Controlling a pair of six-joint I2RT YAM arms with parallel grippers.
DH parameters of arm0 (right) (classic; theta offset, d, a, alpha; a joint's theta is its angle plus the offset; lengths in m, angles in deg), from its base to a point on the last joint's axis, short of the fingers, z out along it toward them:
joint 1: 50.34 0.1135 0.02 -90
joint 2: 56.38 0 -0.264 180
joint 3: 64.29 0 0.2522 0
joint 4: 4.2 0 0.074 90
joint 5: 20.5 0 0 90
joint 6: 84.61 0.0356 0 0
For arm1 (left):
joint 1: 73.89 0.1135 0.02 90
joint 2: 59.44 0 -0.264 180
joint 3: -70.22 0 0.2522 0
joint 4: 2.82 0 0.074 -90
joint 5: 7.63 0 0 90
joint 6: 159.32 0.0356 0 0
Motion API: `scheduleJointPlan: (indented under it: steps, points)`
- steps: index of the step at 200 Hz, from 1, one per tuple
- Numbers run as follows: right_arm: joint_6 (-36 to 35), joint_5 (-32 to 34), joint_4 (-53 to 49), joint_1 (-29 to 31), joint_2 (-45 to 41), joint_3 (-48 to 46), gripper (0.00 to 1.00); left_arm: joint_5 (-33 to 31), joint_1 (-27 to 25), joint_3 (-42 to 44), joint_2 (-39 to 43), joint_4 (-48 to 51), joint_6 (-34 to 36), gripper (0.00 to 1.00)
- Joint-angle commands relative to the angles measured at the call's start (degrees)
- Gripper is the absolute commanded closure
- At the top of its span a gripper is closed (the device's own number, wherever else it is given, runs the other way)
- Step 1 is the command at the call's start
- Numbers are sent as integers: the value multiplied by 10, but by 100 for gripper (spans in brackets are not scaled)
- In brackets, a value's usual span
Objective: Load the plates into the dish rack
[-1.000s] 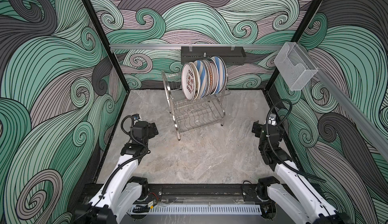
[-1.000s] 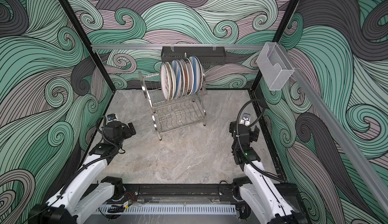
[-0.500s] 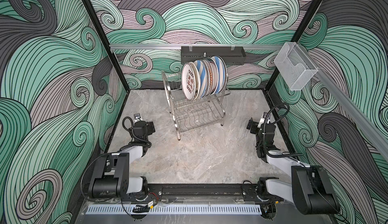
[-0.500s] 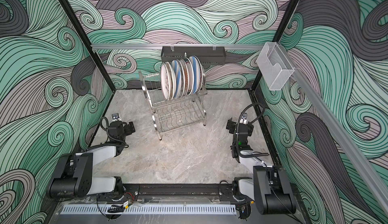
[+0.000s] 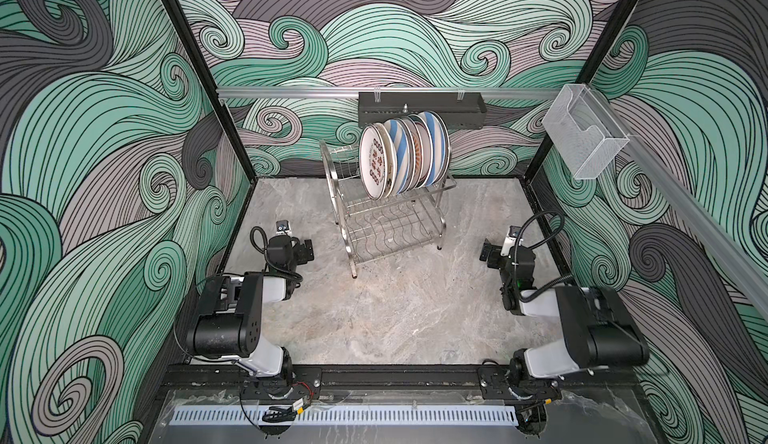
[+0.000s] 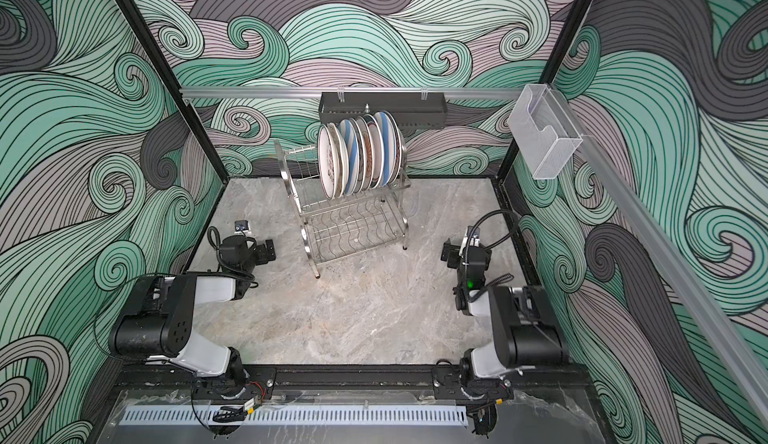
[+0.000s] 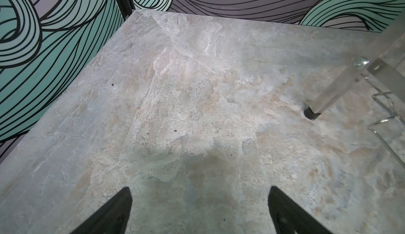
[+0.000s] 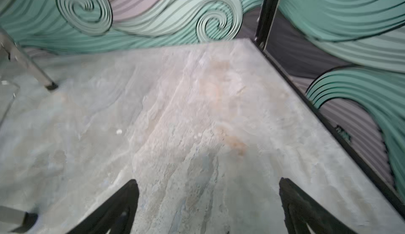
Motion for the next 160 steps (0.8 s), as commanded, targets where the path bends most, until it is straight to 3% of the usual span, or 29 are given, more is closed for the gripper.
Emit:
scheduleJointPlan:
  steps: [1,12,29,160]
  points:
    - [-23,-44,0,6,1,44,1,11,4,-13,7,-5,7,1]
    - [-26,-50,43,6,2,19,1,10,4,-14,9,3,5,1]
    - [-27,-54,-14,6,-1,45,1,10,4,-14,9,1,6,1]
    - [-29,-61,-2,6,-1,39,1,10,4,-13,9,-1,5,1]
